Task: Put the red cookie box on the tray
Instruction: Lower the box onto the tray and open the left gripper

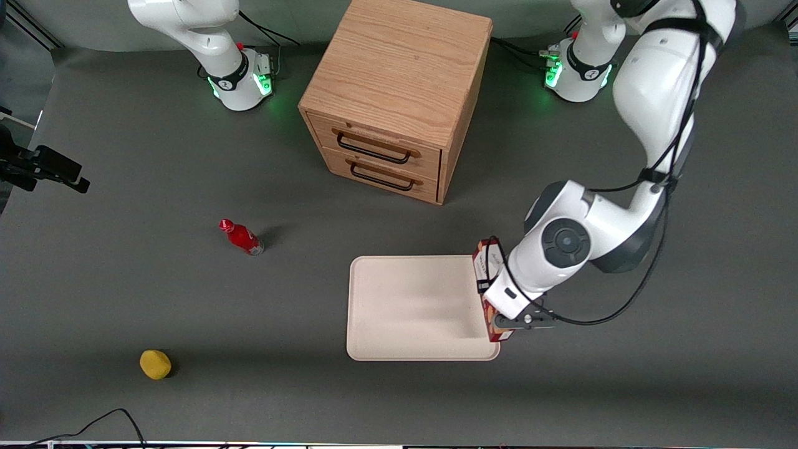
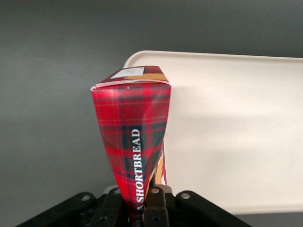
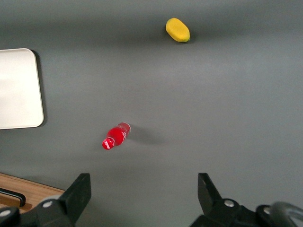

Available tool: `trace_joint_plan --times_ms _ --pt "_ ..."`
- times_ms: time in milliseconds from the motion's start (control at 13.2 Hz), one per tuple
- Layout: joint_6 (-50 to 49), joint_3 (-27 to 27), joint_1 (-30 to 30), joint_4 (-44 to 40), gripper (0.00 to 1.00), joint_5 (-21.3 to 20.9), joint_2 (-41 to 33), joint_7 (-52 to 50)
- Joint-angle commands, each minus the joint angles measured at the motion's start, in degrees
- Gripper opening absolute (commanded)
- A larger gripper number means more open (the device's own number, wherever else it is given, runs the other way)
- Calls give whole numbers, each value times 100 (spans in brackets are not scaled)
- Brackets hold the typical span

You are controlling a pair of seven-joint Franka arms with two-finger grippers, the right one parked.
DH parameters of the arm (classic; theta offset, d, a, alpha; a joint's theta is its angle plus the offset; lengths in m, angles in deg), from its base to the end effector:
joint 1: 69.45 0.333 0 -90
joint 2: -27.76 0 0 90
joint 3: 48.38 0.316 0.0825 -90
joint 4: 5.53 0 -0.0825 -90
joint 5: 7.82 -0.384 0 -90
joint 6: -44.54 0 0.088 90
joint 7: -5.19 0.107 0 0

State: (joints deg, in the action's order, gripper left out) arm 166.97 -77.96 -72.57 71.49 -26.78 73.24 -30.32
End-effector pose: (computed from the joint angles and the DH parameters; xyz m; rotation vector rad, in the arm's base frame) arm 0.6769 -0.3093 0.3024 3.0285 0.0513 0.0704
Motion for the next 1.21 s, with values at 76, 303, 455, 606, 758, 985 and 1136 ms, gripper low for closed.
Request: trace_joint_plan --times_ms 76,303,455,606,758,985,1136 --pt "814 -39 -4 374 88 -652 31 -622" --pt "503 -39 171 384 100 -645 -135 -667" --pt "-243 -153 338 366 100 -592 -494 -545" --pt "-1243 -329 592 358 100 -357 -1047 -300" --pt "-2246 -164 882 287 100 493 -1924 610" --pt "-3484 1616 744 322 100 1848 -3453 2534" --pt "-4112 2182 734 610 100 1887 -4027 3434"
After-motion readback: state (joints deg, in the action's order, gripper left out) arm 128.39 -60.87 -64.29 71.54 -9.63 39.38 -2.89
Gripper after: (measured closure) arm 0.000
